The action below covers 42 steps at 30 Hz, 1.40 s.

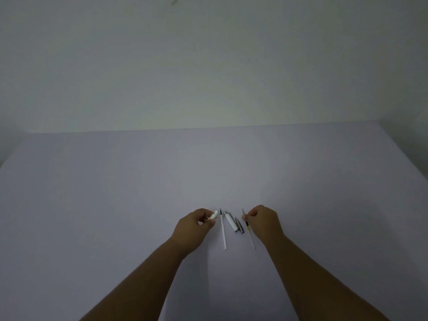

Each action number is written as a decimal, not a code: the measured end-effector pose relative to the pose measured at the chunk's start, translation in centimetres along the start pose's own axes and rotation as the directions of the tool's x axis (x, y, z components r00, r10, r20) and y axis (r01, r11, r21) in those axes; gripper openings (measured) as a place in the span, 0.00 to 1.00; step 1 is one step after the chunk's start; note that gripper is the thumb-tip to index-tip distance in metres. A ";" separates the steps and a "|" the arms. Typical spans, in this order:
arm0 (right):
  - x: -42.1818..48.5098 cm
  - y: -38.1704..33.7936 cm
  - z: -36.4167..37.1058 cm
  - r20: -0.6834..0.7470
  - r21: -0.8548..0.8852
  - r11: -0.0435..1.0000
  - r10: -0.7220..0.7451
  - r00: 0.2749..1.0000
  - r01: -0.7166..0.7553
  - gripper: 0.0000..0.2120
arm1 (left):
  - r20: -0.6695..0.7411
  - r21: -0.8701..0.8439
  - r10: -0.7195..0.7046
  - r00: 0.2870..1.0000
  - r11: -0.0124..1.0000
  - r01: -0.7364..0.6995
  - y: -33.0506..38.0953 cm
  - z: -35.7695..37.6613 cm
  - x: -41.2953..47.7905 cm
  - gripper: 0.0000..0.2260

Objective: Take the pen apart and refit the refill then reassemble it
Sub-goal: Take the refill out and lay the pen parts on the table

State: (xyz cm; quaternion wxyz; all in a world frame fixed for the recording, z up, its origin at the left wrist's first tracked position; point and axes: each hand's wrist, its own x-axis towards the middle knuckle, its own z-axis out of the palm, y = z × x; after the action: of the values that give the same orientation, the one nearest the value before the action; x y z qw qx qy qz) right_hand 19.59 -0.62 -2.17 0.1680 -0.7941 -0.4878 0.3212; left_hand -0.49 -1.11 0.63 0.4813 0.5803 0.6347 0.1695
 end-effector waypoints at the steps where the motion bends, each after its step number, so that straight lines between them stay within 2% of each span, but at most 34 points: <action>1: -0.1 -0.1 0.0 -0.012 0.002 1.000 -0.007 1.000 0.007 0.13 | -0.010 -0.003 0.001 1.000 1.000 -0.001 -0.1 -0.1 0.0 0.02; 4: -0.6 -1.1 0.2 -0.043 -0.031 0.996 -0.090 0.995 0.089 0.10 | -0.048 -0.021 -0.004 0.999 1.000 0.003 -0.3 -0.5 -0.1 0.02; 7: -1.5 -2.6 1.3 0.063 -0.148 0.964 -0.213 0.975 0.220 0.11 | -0.085 -0.019 -0.010 0.996 1.000 0.009 -0.5 -0.7 -0.2 0.02; 11: -2.9 -3.9 3.6 0.199 -0.392 0.842 -0.316 0.927 0.371 0.12 | -0.107 0.004 -0.007 0.994 1.000 0.008 -0.8 -0.8 -0.4 0.03; 14: -3.7 -3.7 4.8 0.202 -0.478 0.779 -0.352 0.914 0.406 0.11 | -0.116 0.029 -0.013 0.993 0.999 0.016 -1.0 -1.1 -0.4 0.03; 17: -4.2 -3.6 5.3 0.185 -0.458 0.810 -0.316 0.930 0.367 0.11 | -0.123 0.041 -0.019 0.992 0.999 0.025 -1.5 -1.2 -0.4 0.02; 20: -4.5 -4.2 5.0 0.153 -0.354 0.903 -0.200 0.968 0.242 0.10 | -0.133 0.071 -0.023 0.991 0.997 0.033 -1.9 -1.3 -0.5 0.02; 23: -3.9 -5.1 3.8 0.047 -0.020 0.996 -0.082 0.996 0.083 0.11 | -0.136 0.130 -0.014 0.991 0.991 0.032 -2.1 -1.2 -0.6 0.06; 25: -3.5 -5.7 2.6 -0.013 0.269 0.963 -0.002 1.000 0.005 0.10 | -0.126 0.162 0.000 0.992 0.987 0.021 -2.0 -1.2 -0.6 0.06; 27: -3.1 -6.1 1.6 -0.023 0.444 0.896 0.040 0.999 -0.026 0.09 | -0.116 0.169 0.015 0.993 0.986 0.005 -1.6 -1.0 -0.5 0.06; 35: -3.5 -6.0 0.7 0.058 0.593 0.802 0.050 0.997 -0.075 0.09 | -0.087 0.119 0.054 0.995 0.992 -0.044 -0.2 -0.4 -0.4 0.04; 39: -3.8 -6.1 0.6 0.150 0.558 0.825 0.002 0.989 -0.087 0.06 | -0.084 0.093 0.074 0.994 0.993 -0.067 0.3 -0.3 -0.3 0.02; 42: -3.2 -6.0 -0.2 0.116 0.672 0.730 0.066 0.991 -0.127 0.07 | -0.074 0.089 0.084 0.994 0.993 -0.077 0.6 -0.4 -0.2 0.02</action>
State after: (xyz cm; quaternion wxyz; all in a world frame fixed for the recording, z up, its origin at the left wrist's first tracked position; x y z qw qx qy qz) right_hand 14.65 -0.58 2.54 0.4081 -0.6883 -0.3022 0.5180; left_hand -0.50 -0.99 1.42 0.4239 0.6185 0.6356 0.1836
